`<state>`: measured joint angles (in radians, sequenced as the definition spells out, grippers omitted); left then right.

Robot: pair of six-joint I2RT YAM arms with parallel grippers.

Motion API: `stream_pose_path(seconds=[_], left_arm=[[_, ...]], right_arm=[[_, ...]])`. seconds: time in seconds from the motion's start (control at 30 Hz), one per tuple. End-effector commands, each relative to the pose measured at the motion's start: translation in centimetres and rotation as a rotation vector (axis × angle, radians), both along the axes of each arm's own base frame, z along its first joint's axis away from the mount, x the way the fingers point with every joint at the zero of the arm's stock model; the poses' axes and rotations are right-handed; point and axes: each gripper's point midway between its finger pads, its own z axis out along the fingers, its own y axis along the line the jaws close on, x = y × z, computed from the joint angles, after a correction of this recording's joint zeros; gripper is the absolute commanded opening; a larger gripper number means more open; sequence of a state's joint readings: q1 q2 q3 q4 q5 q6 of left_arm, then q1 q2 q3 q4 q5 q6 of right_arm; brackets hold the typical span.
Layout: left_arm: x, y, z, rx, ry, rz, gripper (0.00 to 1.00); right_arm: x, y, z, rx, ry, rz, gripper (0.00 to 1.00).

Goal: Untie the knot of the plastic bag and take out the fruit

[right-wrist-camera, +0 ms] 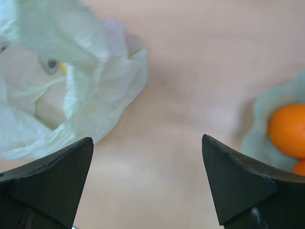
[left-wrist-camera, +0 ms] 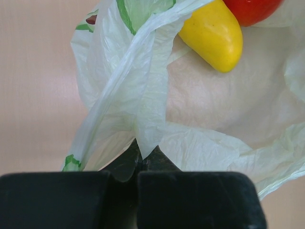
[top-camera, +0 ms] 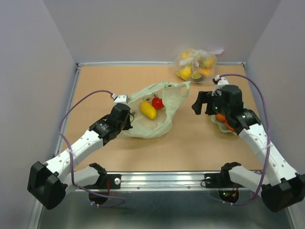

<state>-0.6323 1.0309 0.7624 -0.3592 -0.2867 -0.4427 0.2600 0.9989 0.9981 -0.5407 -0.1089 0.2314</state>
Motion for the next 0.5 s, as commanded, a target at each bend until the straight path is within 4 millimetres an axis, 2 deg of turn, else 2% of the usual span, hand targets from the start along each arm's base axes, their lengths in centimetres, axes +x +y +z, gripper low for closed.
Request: stream_pose_path(seconds=[0.0,0.03,0.07,0.1,0.13,0.17,0.23,0.33,0.37,0.43,0.47], left_arm=[[0.5,-0.3,1.5,-0.022,-0.024,0.006,0.00],[0.6,-0.2,1.5,-0.028,-0.025,0.014,0.00],[0.3,-0.3,1.0,-0.026,-0.013,0.009,0.00],[0.2,-0.3,0.7,-0.029,-0.005,0.007,0.00],[0.1,-0.3,0.3,-0.030,0.002,0.005,0.00],[-0.3,-0.4,-0.3,-0.034,0.023,0.002,0.00],[-0.6,-0.5,-0.7,-0.044,0.035,-0.003,0.00],[-0.8,-0.6,-0.8,-0.068,0.036,0.003,0.00],[-0.9,-0.7,-0.7,-0.079,0.034,-0.001,0.00],[-1.0,-0.8,-0.6,-0.086,0.036,-0.003,0.00],[-1.1,-0.9,-0.6,-0.088,0.040,-0.008,0.00]], right_arm=[[0.1,7.1,3.6,-0.001,-0.123,0.229,1.00],[0.1,8.2,3.7,-0.013,-0.134,0.250,1.00],[-0.6,10.7,3.9,-0.012,-0.145,0.320,0.99],[-0.8,12.0,4.1,-0.018,-0.151,0.347,0.99],[-0.3,13.5,4.0,-0.034,-0.149,0.372,0.98],[-0.8,15.4,4.3,-0.053,-0.170,0.422,0.97],[-0.2,17.7,4.0,-0.090,-0.183,0.486,0.96],[0.3,20.2,3.6,-0.118,-0.191,0.562,0.92],[0.9,21.3,3.2,-0.124,-0.188,0.583,0.91],[1.6,22.3,2.7,-0.134,-0.185,0.602,0.90],[2.4,23.2,1.9,-0.142,-0.176,0.603,0.90]])
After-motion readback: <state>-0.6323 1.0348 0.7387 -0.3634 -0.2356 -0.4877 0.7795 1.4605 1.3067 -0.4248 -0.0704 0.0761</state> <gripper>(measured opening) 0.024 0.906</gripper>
